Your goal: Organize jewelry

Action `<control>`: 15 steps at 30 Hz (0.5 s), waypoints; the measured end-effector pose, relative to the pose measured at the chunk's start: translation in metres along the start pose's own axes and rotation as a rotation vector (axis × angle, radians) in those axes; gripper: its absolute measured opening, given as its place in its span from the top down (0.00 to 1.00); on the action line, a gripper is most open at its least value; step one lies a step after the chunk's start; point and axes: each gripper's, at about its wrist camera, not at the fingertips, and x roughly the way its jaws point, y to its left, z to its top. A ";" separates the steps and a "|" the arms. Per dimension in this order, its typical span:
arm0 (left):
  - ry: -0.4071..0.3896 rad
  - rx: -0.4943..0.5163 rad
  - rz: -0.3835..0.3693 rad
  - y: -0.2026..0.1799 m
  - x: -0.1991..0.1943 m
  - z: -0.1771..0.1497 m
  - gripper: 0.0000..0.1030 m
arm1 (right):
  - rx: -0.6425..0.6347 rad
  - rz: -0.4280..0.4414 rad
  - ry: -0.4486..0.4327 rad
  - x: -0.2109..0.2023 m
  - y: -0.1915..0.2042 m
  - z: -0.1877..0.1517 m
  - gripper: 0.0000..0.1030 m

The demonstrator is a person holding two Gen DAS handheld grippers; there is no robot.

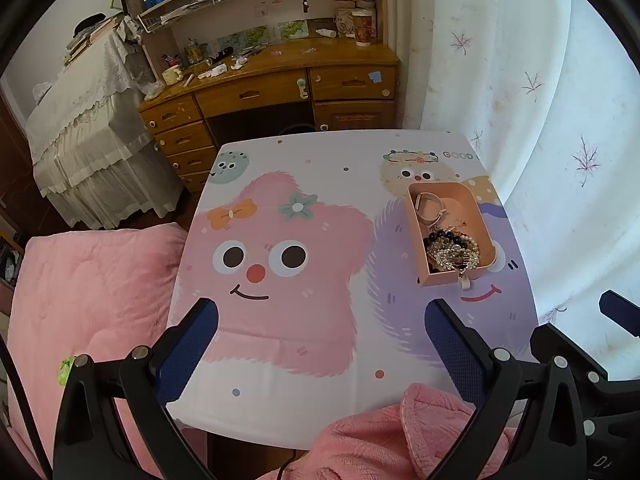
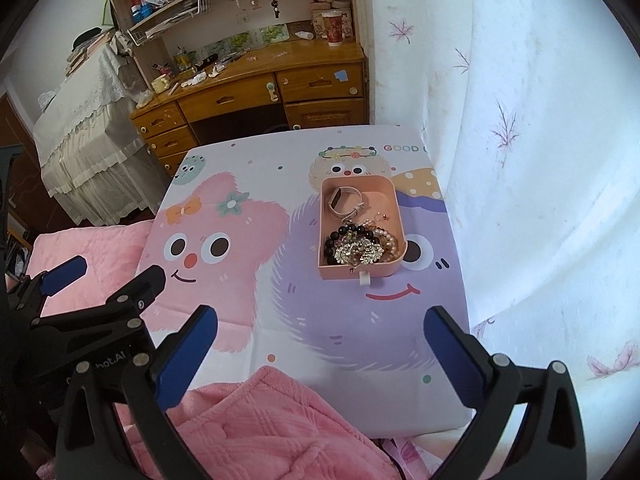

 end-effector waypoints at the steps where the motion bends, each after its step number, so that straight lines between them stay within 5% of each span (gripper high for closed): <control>1: -0.002 0.001 0.001 0.000 -0.001 0.000 0.01 | 0.000 -0.001 0.003 0.000 0.000 -0.001 0.00; 15: -0.006 0.002 -0.002 -0.001 -0.004 -0.003 0.01 | 0.009 -0.001 0.013 -0.003 0.000 -0.007 0.00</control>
